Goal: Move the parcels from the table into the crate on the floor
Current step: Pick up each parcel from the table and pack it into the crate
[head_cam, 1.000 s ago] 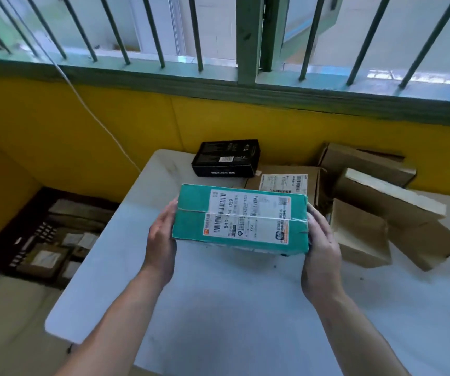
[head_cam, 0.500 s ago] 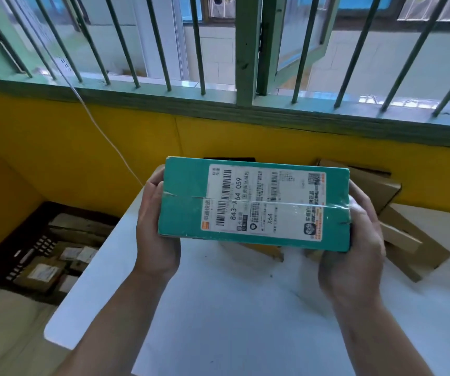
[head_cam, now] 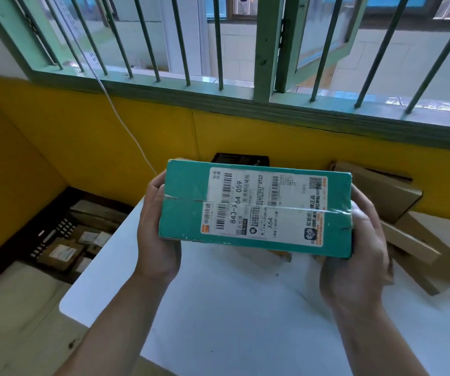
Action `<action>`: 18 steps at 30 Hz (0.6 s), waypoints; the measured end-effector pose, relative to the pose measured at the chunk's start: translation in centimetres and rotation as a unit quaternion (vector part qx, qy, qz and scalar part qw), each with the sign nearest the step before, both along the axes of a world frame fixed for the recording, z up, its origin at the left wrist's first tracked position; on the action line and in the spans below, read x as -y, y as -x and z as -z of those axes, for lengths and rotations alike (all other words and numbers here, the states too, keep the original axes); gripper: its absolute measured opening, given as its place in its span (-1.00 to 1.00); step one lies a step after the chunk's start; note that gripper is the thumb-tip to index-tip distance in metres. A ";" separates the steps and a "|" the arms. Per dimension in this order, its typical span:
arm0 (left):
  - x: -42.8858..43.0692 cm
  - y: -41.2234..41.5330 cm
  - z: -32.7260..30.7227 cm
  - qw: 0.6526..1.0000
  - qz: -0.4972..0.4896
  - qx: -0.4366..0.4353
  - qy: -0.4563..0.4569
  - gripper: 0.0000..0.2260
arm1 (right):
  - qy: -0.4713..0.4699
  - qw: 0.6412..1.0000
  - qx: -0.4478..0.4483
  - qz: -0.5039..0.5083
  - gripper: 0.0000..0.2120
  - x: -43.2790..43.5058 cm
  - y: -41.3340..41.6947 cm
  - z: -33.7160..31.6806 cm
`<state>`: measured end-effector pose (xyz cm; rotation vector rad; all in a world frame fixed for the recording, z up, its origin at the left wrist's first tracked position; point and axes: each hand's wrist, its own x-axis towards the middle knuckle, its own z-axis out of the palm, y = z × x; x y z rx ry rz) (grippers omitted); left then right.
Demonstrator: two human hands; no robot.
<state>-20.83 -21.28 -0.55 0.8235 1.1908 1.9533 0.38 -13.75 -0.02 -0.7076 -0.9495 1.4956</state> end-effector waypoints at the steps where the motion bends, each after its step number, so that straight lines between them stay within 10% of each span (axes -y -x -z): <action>1: 0.3 0.3 0.6 1.000 -0.016 -0.012 0.023 -0.58 | 0.010 1.000 0.009 -0.005 -0.68 0.0 0.3 0.5; 18: 19.5 18.6 7.5 0.928 -0.264 0.033 0.259 -0.74 | 0.099 0.967 0.150 -0.179 -0.69 10.3 23.9 5.0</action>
